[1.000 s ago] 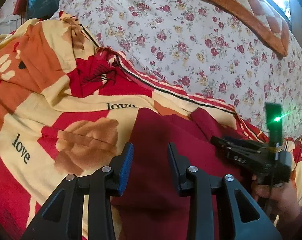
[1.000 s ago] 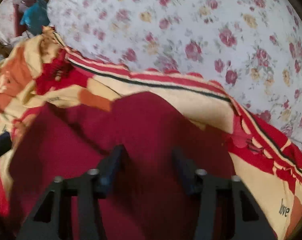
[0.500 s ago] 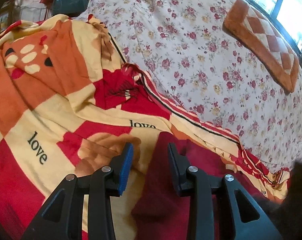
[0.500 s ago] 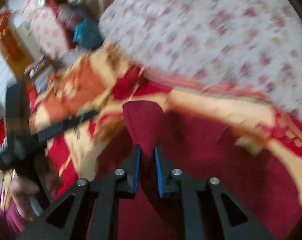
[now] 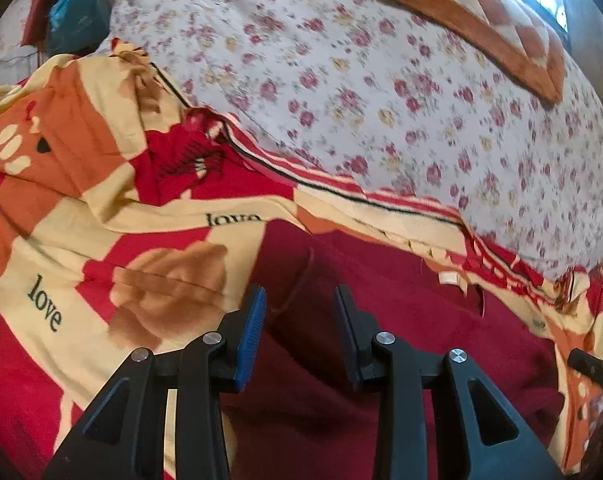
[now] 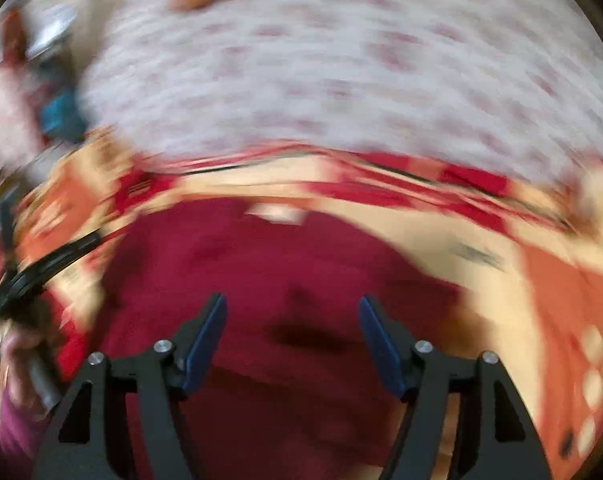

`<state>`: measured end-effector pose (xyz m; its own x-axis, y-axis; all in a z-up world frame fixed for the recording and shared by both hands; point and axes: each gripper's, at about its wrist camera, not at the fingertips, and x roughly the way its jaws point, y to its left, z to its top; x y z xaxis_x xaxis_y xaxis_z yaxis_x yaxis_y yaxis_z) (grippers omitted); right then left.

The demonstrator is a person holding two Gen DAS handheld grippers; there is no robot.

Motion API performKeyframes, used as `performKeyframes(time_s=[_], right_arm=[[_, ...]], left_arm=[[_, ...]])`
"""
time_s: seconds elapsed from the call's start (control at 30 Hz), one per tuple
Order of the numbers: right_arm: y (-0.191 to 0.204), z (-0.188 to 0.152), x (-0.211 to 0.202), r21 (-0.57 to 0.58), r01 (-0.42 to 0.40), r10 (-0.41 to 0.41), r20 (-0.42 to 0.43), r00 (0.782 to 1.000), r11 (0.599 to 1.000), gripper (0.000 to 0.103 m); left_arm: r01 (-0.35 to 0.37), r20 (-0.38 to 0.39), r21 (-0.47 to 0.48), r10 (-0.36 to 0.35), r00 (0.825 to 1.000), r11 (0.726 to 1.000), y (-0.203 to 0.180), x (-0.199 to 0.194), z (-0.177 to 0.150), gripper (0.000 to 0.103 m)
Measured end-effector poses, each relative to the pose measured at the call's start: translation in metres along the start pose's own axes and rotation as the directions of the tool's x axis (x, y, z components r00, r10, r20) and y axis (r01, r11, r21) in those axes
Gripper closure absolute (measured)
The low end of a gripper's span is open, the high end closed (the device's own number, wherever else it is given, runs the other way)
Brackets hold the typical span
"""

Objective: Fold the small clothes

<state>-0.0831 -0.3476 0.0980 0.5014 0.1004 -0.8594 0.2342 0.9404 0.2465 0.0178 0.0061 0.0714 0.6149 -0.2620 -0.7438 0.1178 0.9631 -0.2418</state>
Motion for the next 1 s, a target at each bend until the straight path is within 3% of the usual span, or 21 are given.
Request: performKeyframes(time_s=[0.07,0.13,0.2,0.23,0.27,0.3,0.33,0.43,0.5,0.6,0.67,0.77,0.9,1.0], right_arm=[[-0.039,-0.003,0.022,0.138,0.009,0.001,-0.076,0.997,0.990,0.030],[-0.057,-0.003,0.044,0.216,-0.032,0.057,-0.111,0.992,0.976,0.031],[-0.064,-0.004,0.050,0.227,-0.073,0.093,-0.075,0.993,0.971,0.035],[-0.057,0.002,0.047,0.168,-0.092,0.100,-0.040,0.994,0.982,0.059],[-0.046,0.007,0.042,0.100,-0.084,0.086,-0.021,0.996,0.991,0.074],[-0.038,0.009,0.036,0.055,-0.056,0.056,0.001,0.998,0.997,0.083],[-0.031,0.012,0.030,0.000,-0.020,0.020,0.034,0.999,1.000,0.084],[-0.031,0.012,0.041,-0.047,0.074,-0.073,0.016,0.997,0.996,0.085],[-0.039,0.005,0.052,-0.019,0.081,-0.081,-0.029,0.996,0.997,0.082],[-0.045,0.002,0.033,0.050,0.064,-0.064,-0.004,0.998,0.997,0.061],[-0.039,0.000,0.013,0.044,0.046,-0.048,0.026,0.999,0.998,0.060],[-0.008,-0.012,-0.003,-0.065,0.024,-0.022,0.029,0.999,0.998,0.057],[0.029,-0.049,0.001,-0.231,0.097,-0.113,-0.059,0.992,0.968,0.056],[0.037,-0.081,0.000,-0.292,0.082,-0.121,-0.117,0.986,0.953,0.056]], left_arm=[[-0.009,-0.021,0.014,0.009,1.000,1.000,-0.004,0.006,-0.003,0.090],[-0.019,-0.051,0.024,0.020,0.999,1.000,-0.007,0.014,-0.007,0.090],[-0.041,-0.067,0.038,0.044,0.997,0.998,-0.009,0.019,-0.011,0.090],[-0.048,-0.068,0.045,0.051,0.996,0.998,-0.010,0.020,-0.012,0.090],[-0.052,-0.067,0.053,0.055,0.996,0.997,-0.012,0.021,-0.013,0.090],[-0.056,-0.067,0.064,0.060,0.996,0.996,-0.013,0.022,-0.013,0.090],[-0.060,-0.068,0.072,0.065,0.996,0.996,-0.015,0.023,-0.013,0.090],[-0.076,-0.087,0.099,0.085,0.993,0.992,-0.018,0.029,-0.015,0.086],[-0.082,-0.094,0.108,0.093,0.991,0.991,-0.019,0.031,-0.016,0.086],[-0.074,-0.095,0.101,0.084,0.992,0.992,-0.018,0.029,-0.015,0.086],[-0.065,-0.101,0.080,0.073,0.992,0.995,-0.015,0.030,-0.015,0.086],[-0.064,-0.103,0.074,0.072,0.992,0.995,-0.015,0.030,-0.015,0.086],[-0.064,-0.103,0.075,0.071,0.992,0.995,-0.013,0.029,-0.016,0.086],[-0.052,-0.105,0.052,0.058,0.993,0.997,-0.010,0.027,-0.016,0.086]])
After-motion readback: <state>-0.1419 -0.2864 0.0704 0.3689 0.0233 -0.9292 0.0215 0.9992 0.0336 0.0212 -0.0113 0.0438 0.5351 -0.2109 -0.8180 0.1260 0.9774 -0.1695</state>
